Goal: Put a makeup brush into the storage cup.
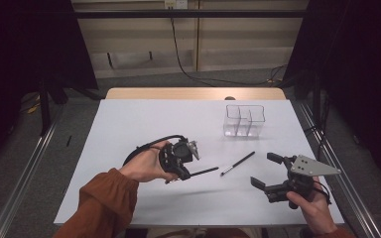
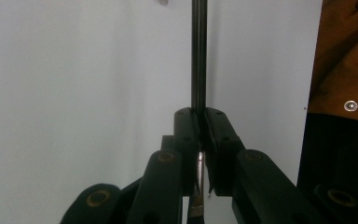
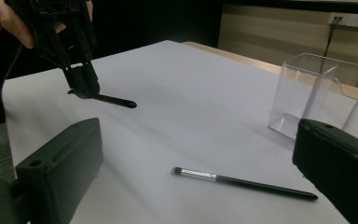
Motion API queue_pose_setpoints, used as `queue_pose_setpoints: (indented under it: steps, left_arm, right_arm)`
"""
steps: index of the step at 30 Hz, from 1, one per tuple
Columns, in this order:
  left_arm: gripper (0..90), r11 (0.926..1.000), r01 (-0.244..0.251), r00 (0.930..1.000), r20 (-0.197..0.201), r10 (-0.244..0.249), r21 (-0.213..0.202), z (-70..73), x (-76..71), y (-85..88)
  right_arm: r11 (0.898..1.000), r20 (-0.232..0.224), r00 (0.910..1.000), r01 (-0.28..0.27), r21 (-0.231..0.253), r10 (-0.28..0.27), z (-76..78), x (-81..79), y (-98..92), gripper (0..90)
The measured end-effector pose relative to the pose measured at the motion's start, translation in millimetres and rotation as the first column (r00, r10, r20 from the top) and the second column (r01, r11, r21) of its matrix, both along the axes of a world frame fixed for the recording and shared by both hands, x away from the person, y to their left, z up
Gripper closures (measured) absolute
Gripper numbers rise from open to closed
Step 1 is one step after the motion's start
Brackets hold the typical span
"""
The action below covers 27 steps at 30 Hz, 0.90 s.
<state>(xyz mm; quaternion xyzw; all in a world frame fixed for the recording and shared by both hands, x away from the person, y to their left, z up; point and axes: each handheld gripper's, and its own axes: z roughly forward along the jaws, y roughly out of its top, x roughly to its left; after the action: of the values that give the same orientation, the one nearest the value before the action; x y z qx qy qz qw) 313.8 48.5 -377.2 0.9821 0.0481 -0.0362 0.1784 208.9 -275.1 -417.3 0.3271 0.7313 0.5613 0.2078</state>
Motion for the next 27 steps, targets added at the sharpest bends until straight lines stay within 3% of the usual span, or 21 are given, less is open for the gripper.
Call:
queue_pose_setpoints:
  steps: [5,7,11,19,21,23,24,25,27]
  left_arm:
    - [84.2,1.0,0.007,1.0,-0.006,-0.007,-0.002,1.5,-0.1,-0.4]
    - [84.2,0.9999,0.011,0.9999,-0.011,-0.011,-0.001,0.9,-1.0,-1.9]
    - [84.2,0.9997,0.023,0.9997,-0.007,-0.023,0.001,1.2,-2.8,-5.4]
    - [84.2,0.999,0.043,0.9988,-0.021,-0.043,0.011,3.8,-3.3,-8.7]
    - [84.2,0.9993,0.037,0.9992,-0.013,-0.037,-0.002,3.6,-4.4,-10.3]
    - [84.2,0.9989,0.046,0.9989,-0.013,-0.045,0.007,4.4,-3.7,-10.6]
    - [84.2,0.9989,0.046,0.9989,-0.013,-0.045,0.007,4.4,-3.7,-10.6]
    - [84.2,0.9988,0.048,0.9987,-0.016,-0.048,0.009,5.3,-3.4,-10.7]
    - [84.2,0.9985,0.054,0.9984,-0.018,-0.053,0.011,6.0,-3.6,-10.5]
  right_arm:
    - [0.998,-0.017,0.999,-0.041,-0.04,0.04,6.3,9.8,4.7,1.9]
    - [0.997,-0.018,0.9995,-0.027,-0.069,0.025,7.5,14.6,7.8,1.7]
    - [0.991,-0.061,0.9954,-0.08,-0.106,0.074,10.3,22.9,16.2,2.5]
    - [0.98,-0.105,0.9809,-0.174,-0.101,0.164,19.8,33.2,36.4,2.5]
    - [0.973,-0.112,0.9759,-0.2,-0.116,0.187,23.9,36.2,42.1,2.6]
    - [0.961,-0.147,0.9627,-0.246,-0.126,0.227,28.1,40.4,47.6,3.2]
    - [0.961,-0.147,0.9627,-0.246,-0.126,0.227,28.1,40.4,47.6,3.2]
    - [0.938,-0.18,0.9458,-0.301,-0.173,0.27,32.5,45.3,54.4,4.0]
    - [0.929,-0.188,0.9412,-0.315,-0.192,0.28,34.4,47.5,58.6,4.1]
